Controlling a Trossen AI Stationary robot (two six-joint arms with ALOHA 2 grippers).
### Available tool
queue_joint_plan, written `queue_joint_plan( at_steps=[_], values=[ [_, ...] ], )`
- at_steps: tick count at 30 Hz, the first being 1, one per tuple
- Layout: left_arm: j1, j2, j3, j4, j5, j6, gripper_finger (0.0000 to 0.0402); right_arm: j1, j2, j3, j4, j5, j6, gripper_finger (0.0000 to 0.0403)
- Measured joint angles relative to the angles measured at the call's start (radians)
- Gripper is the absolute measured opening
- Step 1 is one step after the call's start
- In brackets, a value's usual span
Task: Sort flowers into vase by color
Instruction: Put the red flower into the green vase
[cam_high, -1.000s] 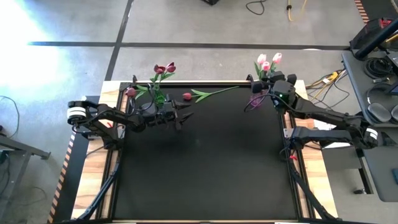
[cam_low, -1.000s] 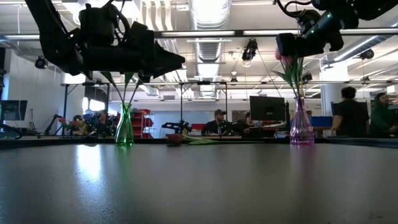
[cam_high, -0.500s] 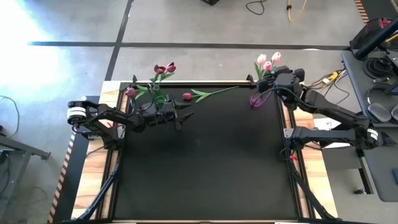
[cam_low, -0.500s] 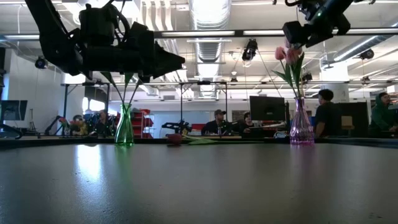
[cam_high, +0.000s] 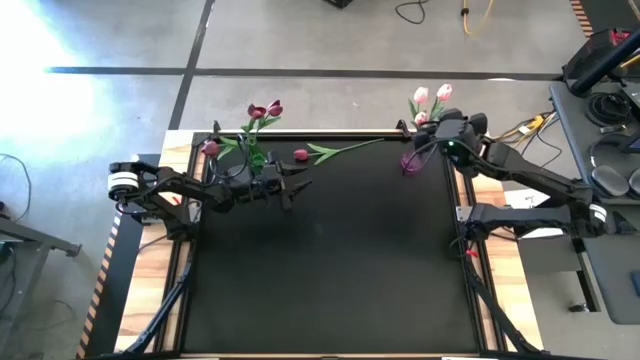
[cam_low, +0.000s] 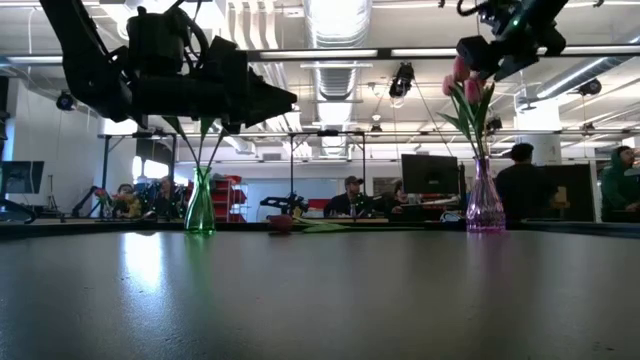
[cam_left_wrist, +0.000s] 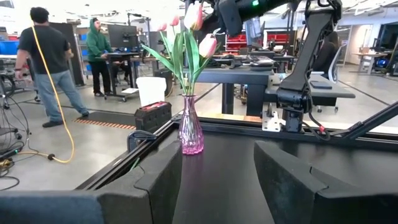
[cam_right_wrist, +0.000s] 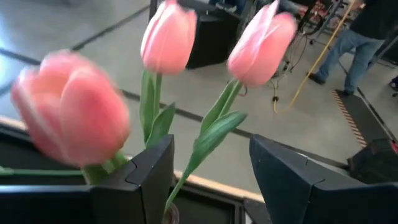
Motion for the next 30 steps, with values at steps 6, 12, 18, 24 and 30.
queue_joint_plan(
  at_steps=[6, 12, 18, 24, 30],
  values=[
    [0.000, 0.000, 0.000, 0.000, 0.001, -0.004, 0.0185, 0.000, 0.028, 0.015, -0.043, -0.001, 0.004, 0.0203],
    [0.000, 0.000, 0.000, 0.000, 0.006, -0.006, 0.0185, 0.015, 0.022, 0.131, -0.211, 0.000, 0.013, 0.0203],
    [0.000, 0.000, 0.000, 0.008, 0.006, -0.004, 0.0185, 0.046, 0.021, 0.229, -0.400, -0.002, 0.062, 0.0191],
    [0.000, 0.000, -0.025, 0.036, 0.010, 0.005, 0.0183, 0.127, 0.017, 0.252, -0.454, -0.070, 0.072, 0.0116],
    [0.000, 0.000, -0.059, 0.048, 0.016, 0.005, 0.0159, 0.253, 0.027, 0.234, -0.429, -0.078, 0.059, 0.0045]
  ],
)
